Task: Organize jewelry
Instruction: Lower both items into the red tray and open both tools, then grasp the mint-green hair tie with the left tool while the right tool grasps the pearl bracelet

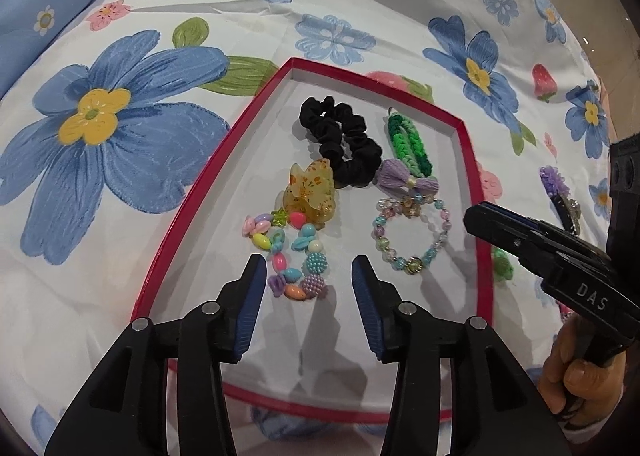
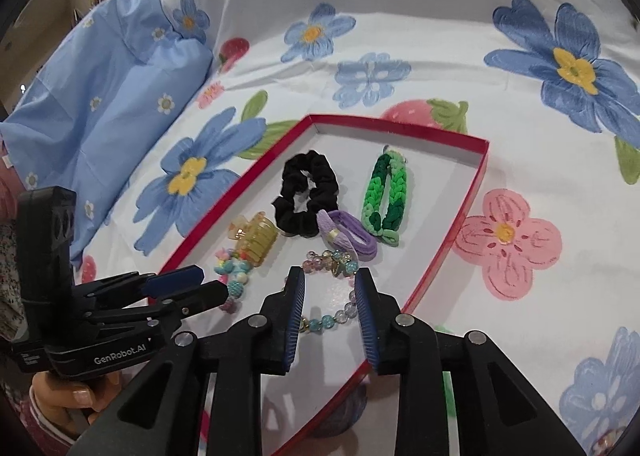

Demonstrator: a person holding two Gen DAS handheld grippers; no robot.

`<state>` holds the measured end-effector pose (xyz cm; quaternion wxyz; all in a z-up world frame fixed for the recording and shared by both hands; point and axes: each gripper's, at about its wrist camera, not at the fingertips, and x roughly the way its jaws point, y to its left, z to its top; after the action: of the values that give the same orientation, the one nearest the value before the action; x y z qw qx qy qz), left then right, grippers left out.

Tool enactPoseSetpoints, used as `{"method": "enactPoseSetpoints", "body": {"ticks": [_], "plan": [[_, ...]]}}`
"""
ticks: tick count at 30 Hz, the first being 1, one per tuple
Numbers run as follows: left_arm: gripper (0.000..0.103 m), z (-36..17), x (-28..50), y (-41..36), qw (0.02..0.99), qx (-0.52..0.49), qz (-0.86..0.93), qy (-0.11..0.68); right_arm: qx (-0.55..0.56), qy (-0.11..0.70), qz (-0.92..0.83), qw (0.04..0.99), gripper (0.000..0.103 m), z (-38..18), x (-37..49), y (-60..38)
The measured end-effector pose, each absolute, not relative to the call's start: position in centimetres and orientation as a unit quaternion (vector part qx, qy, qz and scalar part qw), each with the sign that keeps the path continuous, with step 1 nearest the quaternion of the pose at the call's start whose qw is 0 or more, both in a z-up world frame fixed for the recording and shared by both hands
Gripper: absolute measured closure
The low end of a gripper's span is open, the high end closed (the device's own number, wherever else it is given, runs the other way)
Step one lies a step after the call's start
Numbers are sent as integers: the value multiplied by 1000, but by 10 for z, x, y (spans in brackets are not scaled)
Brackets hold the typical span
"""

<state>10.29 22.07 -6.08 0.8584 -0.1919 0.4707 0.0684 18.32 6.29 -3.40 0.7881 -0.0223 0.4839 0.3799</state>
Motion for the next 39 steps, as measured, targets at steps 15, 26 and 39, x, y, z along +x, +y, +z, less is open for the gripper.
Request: {"method": "enactPoseSetpoints", "body": {"ticks": [15, 26, 39], "plan": [[52, -24, 71, 177, 877, -194, 35, 439, 29, 452, 362, 815, 65, 1, 146, -14], [49, -12, 67, 131, 881, -176, -4, 439, 51, 442, 309, 840, 64, 11, 123, -97], [49, -19, 75, 59, 872, -140, -70, 464, 65, 446, 238, 860, 62, 4, 99, -183]]}}
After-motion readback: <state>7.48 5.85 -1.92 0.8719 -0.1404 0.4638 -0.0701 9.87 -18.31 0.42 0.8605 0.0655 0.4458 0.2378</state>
